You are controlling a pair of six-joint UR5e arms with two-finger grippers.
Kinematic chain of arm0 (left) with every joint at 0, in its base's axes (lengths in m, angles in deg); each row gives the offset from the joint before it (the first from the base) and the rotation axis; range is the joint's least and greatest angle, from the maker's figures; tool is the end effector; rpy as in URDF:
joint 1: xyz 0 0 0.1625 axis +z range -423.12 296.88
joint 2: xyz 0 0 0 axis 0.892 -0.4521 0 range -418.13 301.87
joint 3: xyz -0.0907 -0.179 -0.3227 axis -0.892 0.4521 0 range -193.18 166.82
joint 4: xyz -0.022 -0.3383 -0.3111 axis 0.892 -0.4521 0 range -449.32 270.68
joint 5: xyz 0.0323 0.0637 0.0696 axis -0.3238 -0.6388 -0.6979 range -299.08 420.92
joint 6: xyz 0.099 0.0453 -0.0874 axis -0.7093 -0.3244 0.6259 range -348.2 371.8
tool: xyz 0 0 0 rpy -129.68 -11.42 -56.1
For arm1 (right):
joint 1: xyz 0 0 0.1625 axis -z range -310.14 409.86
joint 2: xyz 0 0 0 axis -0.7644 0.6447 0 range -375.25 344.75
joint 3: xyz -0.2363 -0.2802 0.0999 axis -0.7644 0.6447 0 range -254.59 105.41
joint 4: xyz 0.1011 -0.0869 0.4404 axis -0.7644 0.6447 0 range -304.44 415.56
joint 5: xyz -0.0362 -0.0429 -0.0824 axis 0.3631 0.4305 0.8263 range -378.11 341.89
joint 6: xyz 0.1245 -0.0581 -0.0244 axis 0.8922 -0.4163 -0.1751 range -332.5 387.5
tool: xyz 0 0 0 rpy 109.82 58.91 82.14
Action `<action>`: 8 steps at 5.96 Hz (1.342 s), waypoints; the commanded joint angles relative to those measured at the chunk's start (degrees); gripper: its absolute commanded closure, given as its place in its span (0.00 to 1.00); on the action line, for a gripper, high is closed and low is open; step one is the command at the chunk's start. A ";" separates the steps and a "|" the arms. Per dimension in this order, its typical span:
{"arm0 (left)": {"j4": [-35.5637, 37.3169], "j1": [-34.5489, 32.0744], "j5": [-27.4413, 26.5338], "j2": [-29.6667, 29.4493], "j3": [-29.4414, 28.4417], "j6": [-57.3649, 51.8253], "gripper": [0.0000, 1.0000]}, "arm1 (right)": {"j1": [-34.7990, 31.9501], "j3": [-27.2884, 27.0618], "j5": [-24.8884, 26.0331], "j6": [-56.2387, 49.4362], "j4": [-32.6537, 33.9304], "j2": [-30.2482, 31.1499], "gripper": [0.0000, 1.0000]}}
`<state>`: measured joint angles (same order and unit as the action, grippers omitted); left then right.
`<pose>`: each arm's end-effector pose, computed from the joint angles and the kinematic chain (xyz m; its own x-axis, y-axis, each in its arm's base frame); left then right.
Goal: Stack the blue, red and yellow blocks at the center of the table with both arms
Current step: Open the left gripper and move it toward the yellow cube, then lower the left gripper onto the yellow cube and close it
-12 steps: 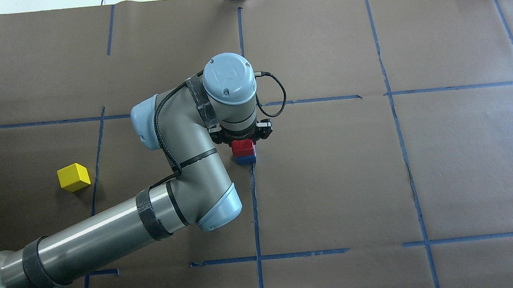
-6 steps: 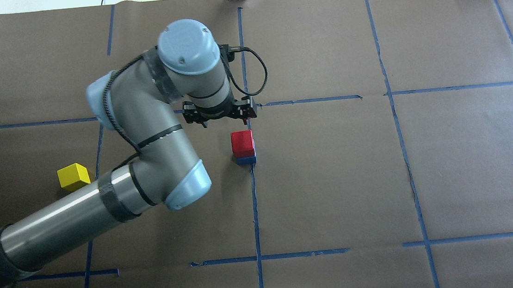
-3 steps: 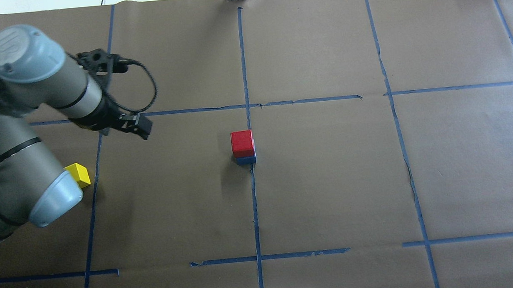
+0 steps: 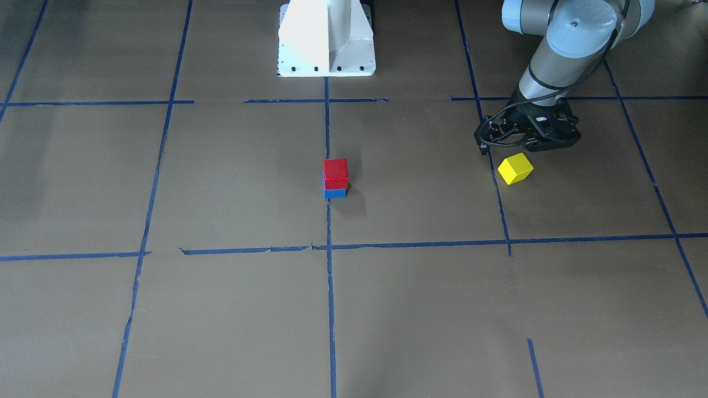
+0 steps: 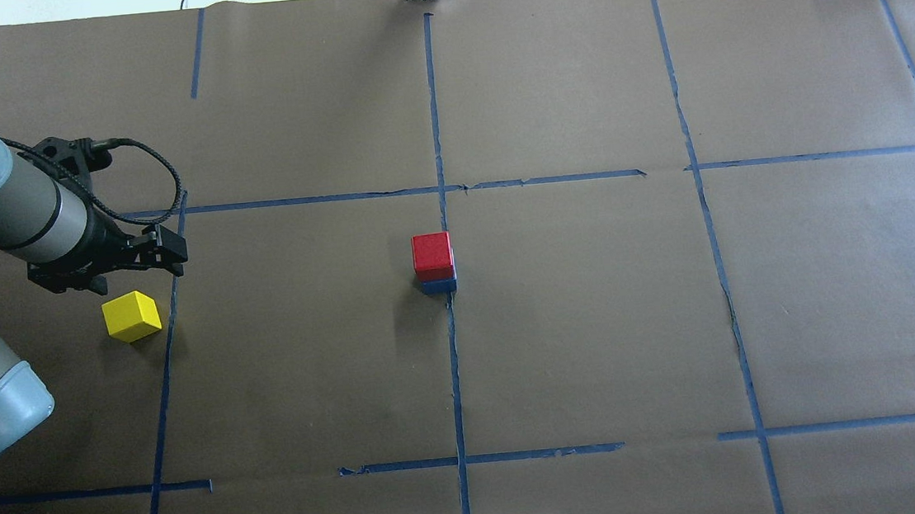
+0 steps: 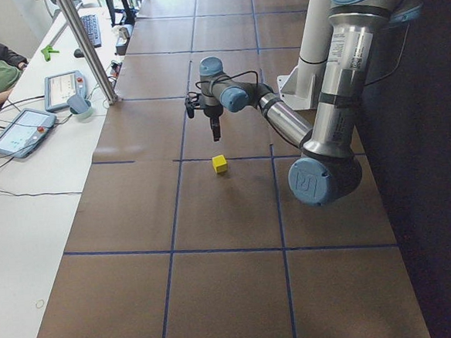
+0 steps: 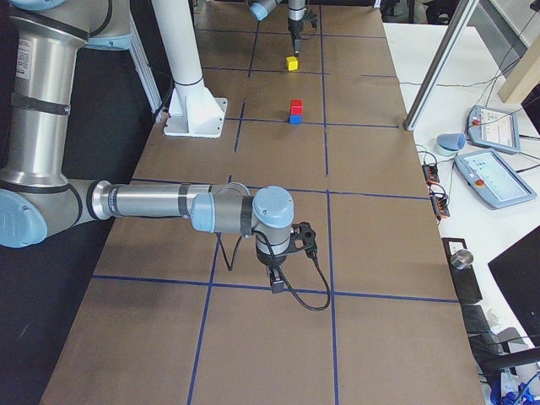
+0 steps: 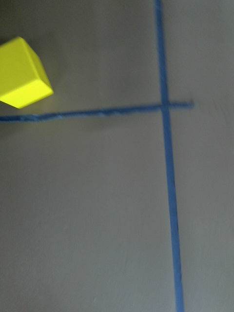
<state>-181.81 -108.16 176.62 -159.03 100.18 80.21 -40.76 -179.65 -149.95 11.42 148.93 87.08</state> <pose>0.3661 -0.4697 0.3288 0.6934 -0.2252 -0.6844 0.2141 0.9714 -0.1028 0.0451 -0.4569 0.6177 0.7188 -0.2622 0.6439 0.1961 0.9650 0.1740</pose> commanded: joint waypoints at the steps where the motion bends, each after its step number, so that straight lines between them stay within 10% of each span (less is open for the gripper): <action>1: -13.84 0.21 -3.29 7.61 -3.73 3.75 0.00 | 0.00 -0.06 0.00 0.00 -0.02 -0.02 0.00; 7: -16.50 5.66 -3.55 5.02 -10.97 6.57 0.03 | 0.00 -0.06 0.09 -0.17 -0.02 0.06 0.00; 8: -16.50 5.75 -3.55 5.02 -11.23 6.48 0.19 | 0.00 -0.06 0.00 -0.17 -0.02 0.06 0.00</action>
<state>-198.32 -102.50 173.09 -153.93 89.44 86.80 -40.76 -179.68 -149.88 11.24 148.90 87.14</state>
